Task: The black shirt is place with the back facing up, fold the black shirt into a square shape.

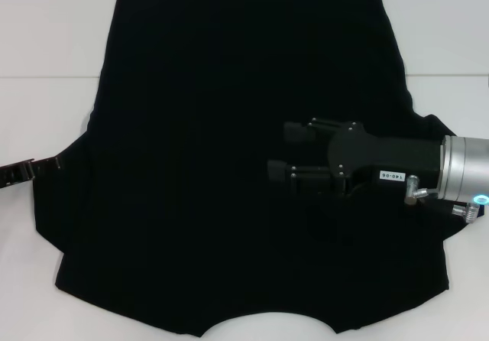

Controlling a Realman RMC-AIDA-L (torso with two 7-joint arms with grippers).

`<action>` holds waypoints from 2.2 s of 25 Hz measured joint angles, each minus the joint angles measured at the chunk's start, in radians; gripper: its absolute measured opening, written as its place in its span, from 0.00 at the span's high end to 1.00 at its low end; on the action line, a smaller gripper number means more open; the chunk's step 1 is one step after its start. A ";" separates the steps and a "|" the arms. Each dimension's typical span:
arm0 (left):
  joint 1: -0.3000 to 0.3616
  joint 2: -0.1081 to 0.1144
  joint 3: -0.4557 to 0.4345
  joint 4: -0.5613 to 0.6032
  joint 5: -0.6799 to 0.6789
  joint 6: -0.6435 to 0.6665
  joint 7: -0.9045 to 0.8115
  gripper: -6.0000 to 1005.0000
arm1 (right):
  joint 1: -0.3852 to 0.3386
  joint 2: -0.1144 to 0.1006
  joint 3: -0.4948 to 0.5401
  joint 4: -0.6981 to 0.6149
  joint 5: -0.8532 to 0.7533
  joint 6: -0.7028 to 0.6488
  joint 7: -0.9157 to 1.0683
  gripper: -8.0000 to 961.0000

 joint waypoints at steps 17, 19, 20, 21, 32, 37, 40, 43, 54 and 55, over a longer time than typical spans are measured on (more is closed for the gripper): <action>-0.003 -0.004 0.070 0.001 0.010 0.009 0.003 0.24 | 0.001 0.000 0.000 -0.004 0.008 0.000 0.000 0.12; -0.003 -0.005 0.075 0.004 0.010 0.010 0.003 0.25 | 0.001 0.000 0.000 -0.005 0.008 0.000 0.000 0.12; -0.004 -0.005 0.076 0.006 0.010 0.009 0.003 0.25 | 0.001 0.000 0.000 -0.005 0.008 0.000 0.000 0.12; -0.004 -0.005 0.075 0.006 0.010 0.008 0.002 0.25 | 0.001 0.000 0.000 -0.006 0.008 0.000 0.000 0.12; -0.007 -0.005 0.073 0.012 0.010 -0.015 0.004 0.40 | 0.002 -0.005 0.000 -0.008 0.015 -0.001 0.000 0.12; -0.008 -0.005 0.075 0.011 0.010 -0.028 0.012 0.59 | 0.002 -0.005 0.000 -0.008 0.020 0.000 0.000 0.12; -0.008 -0.005 0.076 0.009 0.010 -0.035 0.014 0.72 | 0.002 -0.005 0.001 -0.008 0.021 0.000 0.000 0.12; -0.008 -0.005 0.076 0.010 0.010 -0.043 0.015 0.86 | 0.002 -0.002 0.009 -0.007 0.022 0.004 0.000 0.12; -0.008 -0.002 0.070 0.019 0.010 -0.089 0.024 0.97 | 0.007 0.003 0.026 0.003 0.034 0.023 0.000 0.12; -0.007 -0.002 0.069 0.022 0.010 -0.091 0.025 0.97 | 0.007 0.004 0.026 0.004 0.035 0.025 0.000 0.12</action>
